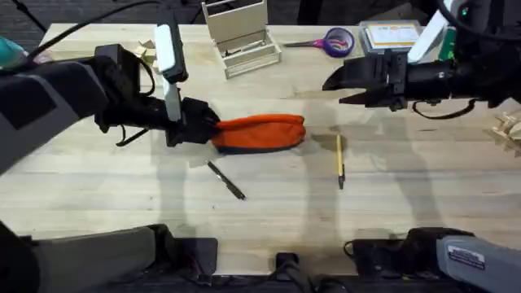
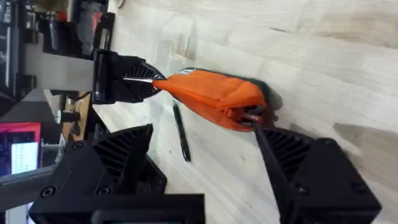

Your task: Unzip the bag, pick up the pens from the table one at a time and place them inside, then zip the bag closed.

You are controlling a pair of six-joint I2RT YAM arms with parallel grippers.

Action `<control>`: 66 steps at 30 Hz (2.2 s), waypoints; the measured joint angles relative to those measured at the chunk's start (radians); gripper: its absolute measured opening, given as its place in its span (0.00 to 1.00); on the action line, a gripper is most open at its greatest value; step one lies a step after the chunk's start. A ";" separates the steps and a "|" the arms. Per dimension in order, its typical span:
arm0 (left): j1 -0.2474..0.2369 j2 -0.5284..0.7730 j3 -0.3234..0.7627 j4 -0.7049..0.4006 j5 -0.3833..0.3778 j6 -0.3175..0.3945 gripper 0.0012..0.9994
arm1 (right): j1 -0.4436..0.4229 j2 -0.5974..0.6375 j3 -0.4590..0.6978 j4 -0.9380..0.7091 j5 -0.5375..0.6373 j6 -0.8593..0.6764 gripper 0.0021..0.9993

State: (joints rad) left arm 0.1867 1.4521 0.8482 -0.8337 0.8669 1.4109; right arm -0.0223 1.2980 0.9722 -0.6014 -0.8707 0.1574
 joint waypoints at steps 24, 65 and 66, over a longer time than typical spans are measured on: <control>0.000 0.000 0.000 0.000 0.000 0.000 0.04 | 0.000 0.007 0.000 -0.105 0.087 -0.027 1.00; 0.000 0.000 0.000 0.000 0.000 0.000 0.04 | 0.004 0.341 0.000 -0.036 -0.013 -0.106 1.00; 0.000 0.000 0.000 0.000 0.000 0.000 0.04 | 0.007 0.340 0.000 -0.030 -0.013 -0.106 1.00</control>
State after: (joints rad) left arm 0.1867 1.4521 0.8482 -0.8337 0.8665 1.4109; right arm -0.0156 1.6383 0.9722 -0.6319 -0.8841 0.0510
